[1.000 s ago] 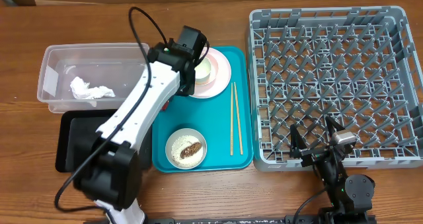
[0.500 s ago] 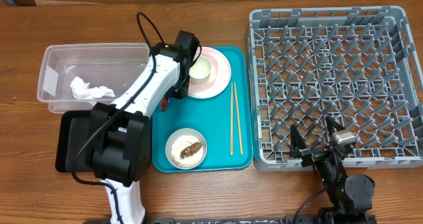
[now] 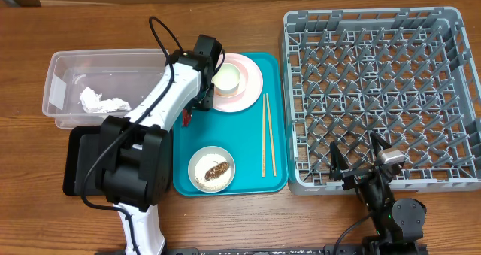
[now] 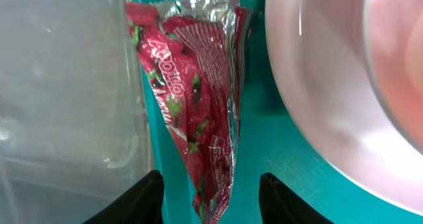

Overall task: Sort waste into correct bins and load items into the dishwasher
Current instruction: 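Reach the left gripper to the red wrapper and grasp it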

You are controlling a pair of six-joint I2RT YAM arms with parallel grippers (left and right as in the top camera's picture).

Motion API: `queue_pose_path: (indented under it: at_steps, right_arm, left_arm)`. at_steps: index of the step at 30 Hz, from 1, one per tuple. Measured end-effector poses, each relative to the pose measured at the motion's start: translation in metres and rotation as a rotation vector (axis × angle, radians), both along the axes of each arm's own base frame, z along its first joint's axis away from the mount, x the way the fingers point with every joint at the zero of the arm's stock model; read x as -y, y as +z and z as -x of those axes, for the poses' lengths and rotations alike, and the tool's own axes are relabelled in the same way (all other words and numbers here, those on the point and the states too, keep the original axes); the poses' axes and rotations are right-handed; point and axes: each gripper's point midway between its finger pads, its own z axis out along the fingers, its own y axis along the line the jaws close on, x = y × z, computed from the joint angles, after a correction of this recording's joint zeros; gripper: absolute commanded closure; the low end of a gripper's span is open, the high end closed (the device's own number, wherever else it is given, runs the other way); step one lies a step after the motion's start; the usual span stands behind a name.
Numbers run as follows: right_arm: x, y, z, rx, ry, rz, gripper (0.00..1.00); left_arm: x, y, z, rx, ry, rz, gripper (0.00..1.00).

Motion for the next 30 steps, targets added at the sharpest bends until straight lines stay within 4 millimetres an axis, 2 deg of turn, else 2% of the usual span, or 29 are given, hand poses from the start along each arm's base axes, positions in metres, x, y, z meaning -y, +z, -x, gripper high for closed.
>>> queue_pose_path:
  at_steps: [13, 17, 21, 23, 30]
  right_arm:
    - [0.000, 0.000, 0.000, 0.000, -0.001, 0.000, 0.00]
    - [0.000, 0.000, 0.000, 0.000, 0.000, 0.000, 0.00]
    - [0.000, 0.000, 0.000, 0.001, 0.000, 0.000, 0.00]
    - [0.000, 0.000, 0.000, 0.000, 0.000, 0.000, 0.00]
    - [0.000, 0.000, 0.000, 0.000, 0.000, -0.001, 0.00]
  left_arm:
    - [-0.005, -0.032, 0.020, -0.031, 0.045, 0.001, 0.51]
    - [-0.005, -0.034, 0.021, -0.031, 0.047, 0.002, 0.61]
    - [-0.004, -0.034, 0.018, -0.016, 0.056, 0.008, 0.82]
    - [-0.004, -0.034, 0.018, -0.015, 0.061, 0.009, 0.96]
    - [-0.006, -0.033, 0.024, -0.044, 0.061, -0.002, 0.96]
